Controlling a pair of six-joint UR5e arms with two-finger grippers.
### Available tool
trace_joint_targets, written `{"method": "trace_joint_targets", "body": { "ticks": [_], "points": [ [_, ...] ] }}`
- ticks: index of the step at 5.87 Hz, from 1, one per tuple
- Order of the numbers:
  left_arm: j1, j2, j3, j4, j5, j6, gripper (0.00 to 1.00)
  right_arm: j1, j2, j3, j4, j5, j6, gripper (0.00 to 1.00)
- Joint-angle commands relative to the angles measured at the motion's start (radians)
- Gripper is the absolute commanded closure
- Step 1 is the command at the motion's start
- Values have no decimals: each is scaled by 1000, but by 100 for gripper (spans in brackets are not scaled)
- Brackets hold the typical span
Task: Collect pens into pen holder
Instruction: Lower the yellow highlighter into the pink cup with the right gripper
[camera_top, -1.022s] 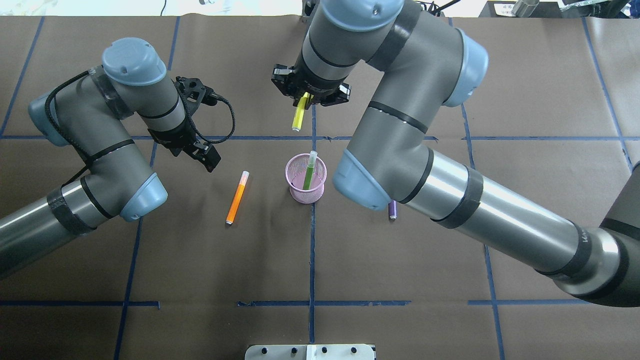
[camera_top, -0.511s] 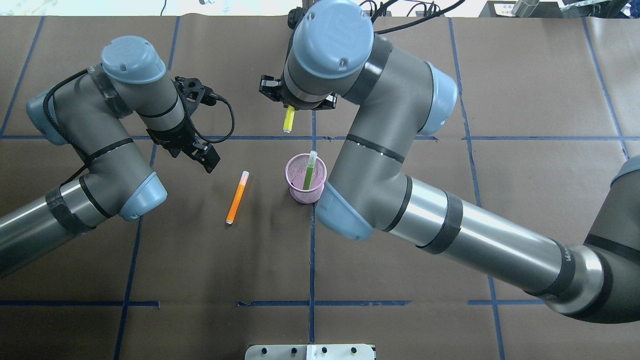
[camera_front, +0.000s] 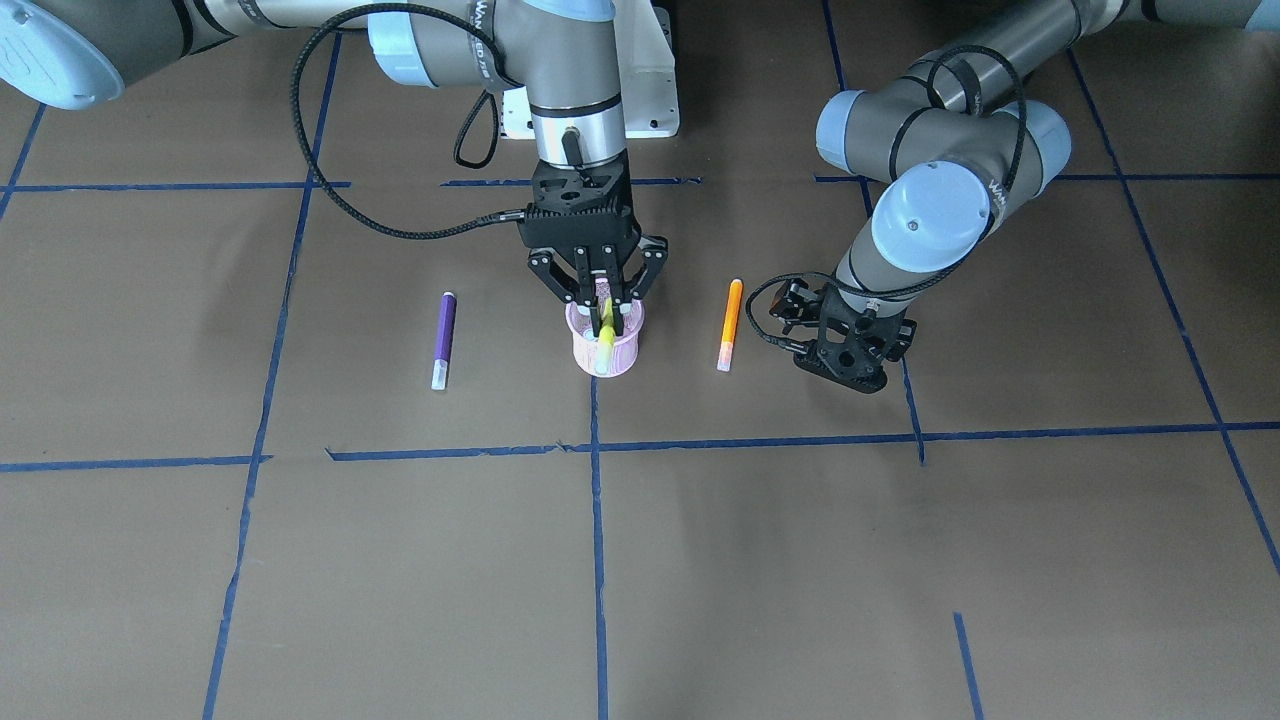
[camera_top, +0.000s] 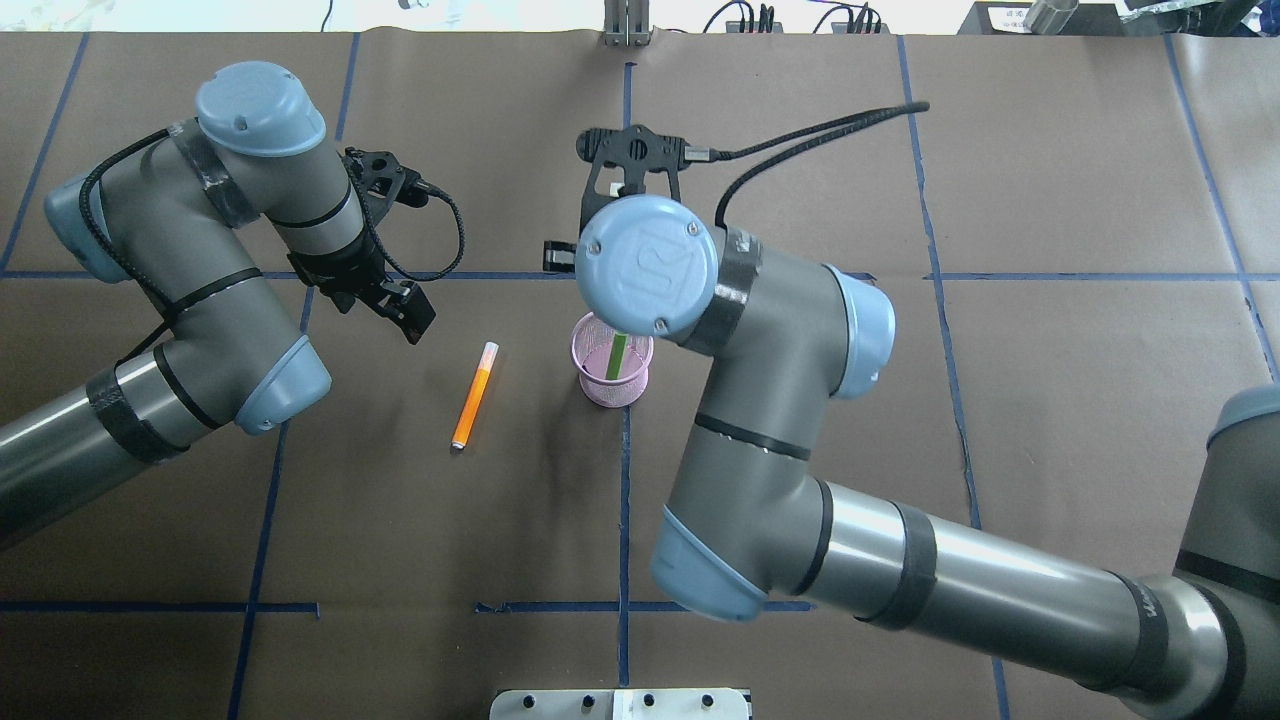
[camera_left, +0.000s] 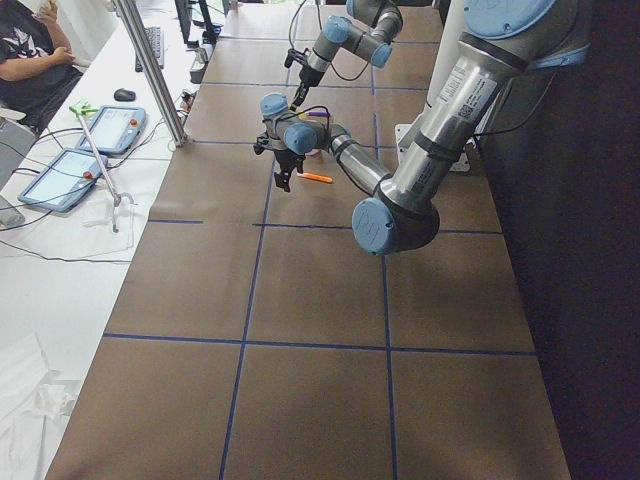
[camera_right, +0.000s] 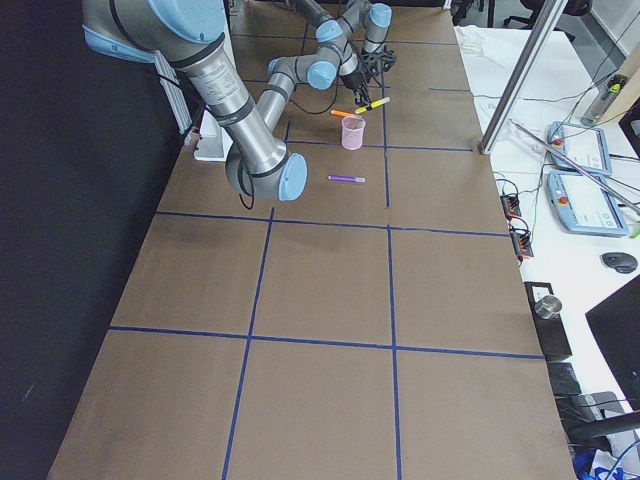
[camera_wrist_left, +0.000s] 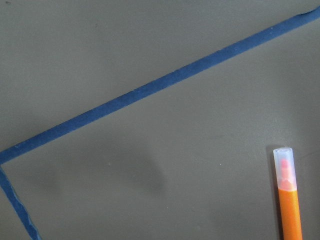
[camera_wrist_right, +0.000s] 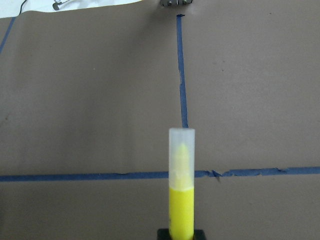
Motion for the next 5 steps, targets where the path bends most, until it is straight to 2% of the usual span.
{"method": "trace_joint_targets", "body": {
  "ticks": [1, 5],
  "points": [
    [-1, -2, 0, 0, -8, 0, 0, -77, -21, 19, -25, -76, -28, 89],
    [1, -5, -2, 0, -8, 0, 0, -77, -24, 48, 5, -120, -107, 88]
  ]
}}
